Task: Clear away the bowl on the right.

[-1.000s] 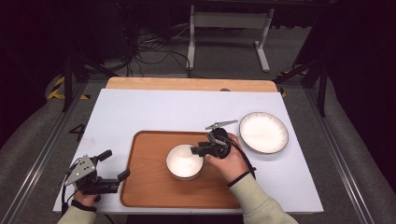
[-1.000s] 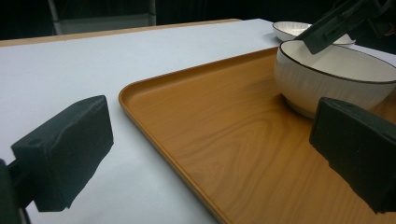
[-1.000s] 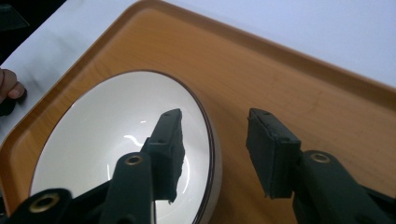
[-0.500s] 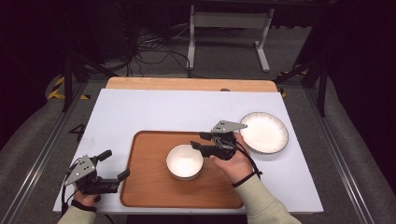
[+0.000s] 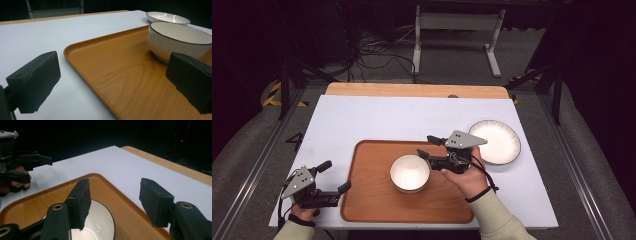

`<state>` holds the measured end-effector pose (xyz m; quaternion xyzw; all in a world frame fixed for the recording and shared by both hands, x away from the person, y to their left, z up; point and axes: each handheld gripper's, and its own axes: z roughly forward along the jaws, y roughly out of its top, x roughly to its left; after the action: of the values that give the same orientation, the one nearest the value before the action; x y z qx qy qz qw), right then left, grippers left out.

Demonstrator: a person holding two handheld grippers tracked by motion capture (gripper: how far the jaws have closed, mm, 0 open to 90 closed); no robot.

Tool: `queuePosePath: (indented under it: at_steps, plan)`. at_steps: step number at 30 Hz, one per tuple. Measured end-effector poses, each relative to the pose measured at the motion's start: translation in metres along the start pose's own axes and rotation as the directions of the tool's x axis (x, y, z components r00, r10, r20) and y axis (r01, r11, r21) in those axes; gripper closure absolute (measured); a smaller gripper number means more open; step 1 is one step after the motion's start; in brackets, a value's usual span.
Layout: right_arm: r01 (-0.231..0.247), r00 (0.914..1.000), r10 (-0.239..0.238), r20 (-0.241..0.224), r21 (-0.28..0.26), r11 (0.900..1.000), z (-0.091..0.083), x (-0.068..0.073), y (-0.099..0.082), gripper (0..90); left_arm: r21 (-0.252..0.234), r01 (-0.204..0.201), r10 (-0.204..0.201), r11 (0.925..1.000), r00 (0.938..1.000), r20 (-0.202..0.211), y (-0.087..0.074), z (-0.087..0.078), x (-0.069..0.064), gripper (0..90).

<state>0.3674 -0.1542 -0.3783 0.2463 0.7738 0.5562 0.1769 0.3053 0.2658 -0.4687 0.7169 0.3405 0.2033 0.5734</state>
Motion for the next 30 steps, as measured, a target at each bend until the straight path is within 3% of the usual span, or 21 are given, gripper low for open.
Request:
queuePosePath:
  at_steps: [5, 16, 30]
  plan:
    - [0.024, 0.9997, -0.025, -0.008, -0.046, 0.9987, -0.007, -0.001, 0.001, 35.3, 0.000, 0.001, -0.001, 1.0000, 1.0000, 0.000, 0.000, 0.000, 0.000, 0.3]
    - [0.057, 0.9979, -0.062, -0.021, -0.159, 0.9856, -0.026, 0.002, -0.002, 30.9, -0.001, 0.001, -0.001, 1.0000, 1.0000, 0.001, 0.000, 0.000, 0.000, 0.3]
    - [0.047, 0.9988, -0.048, 0.001, -0.175, 0.9835, -0.040, -0.007, -0.012, 29.6, -0.004, 0.005, -0.005, 1.0000, 0.9999, 0.009, 0.000, -0.001, 0.001, 0.3]
